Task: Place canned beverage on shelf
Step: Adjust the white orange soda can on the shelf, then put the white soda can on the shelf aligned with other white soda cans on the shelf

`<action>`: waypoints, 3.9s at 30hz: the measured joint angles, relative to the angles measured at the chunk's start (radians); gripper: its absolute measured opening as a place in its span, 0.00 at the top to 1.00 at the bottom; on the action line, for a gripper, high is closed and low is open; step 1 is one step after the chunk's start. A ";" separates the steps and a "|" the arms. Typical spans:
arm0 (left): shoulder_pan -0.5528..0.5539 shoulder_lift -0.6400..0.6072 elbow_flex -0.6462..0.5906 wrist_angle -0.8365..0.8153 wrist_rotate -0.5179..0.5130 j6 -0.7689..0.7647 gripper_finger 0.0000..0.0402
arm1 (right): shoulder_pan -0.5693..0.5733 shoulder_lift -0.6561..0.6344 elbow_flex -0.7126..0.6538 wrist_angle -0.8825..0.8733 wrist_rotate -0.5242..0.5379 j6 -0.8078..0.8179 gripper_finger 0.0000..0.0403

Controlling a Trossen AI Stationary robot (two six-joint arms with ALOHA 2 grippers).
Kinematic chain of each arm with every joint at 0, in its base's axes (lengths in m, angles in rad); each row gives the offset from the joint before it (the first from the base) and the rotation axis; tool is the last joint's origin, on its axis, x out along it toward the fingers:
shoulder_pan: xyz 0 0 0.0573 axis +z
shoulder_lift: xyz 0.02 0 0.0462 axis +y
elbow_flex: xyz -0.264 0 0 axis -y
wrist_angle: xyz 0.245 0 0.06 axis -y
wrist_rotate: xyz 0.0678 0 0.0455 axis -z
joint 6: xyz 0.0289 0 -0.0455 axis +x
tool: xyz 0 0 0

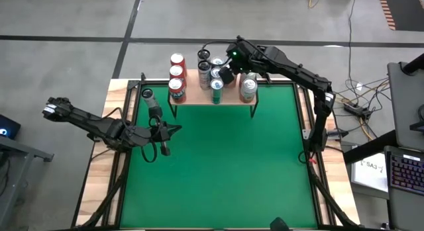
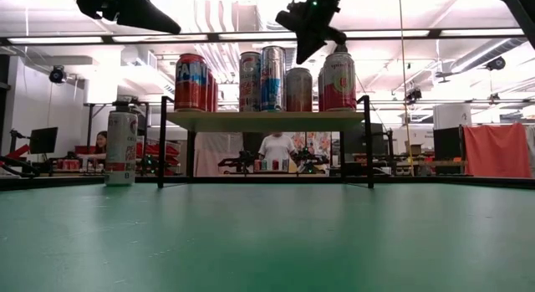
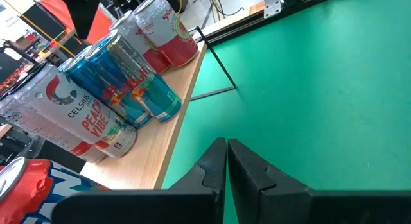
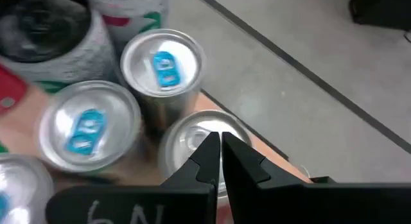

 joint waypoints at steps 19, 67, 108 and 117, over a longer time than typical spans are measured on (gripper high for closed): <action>0.000 0.000 0.000 0.000 0.000 -0.001 1.00 | 0.013 0.000 -0.019 -0.090 -0.003 0.076 0.98; -0.004 0.000 0.013 0.002 0.000 -0.097 1.00 | 0.258 -0.058 0.120 -0.108 0.007 0.038 0.98; 0.240 0.045 0.565 -1.222 0.079 -0.956 1.00 | 0.786 -0.102 0.123 -0.340 0.062 0.095 0.98; 0.620 0.096 0.602 -1.170 0.292 -0.515 1.00 | 0.786 -0.102 0.121 -0.338 0.062 0.083 0.98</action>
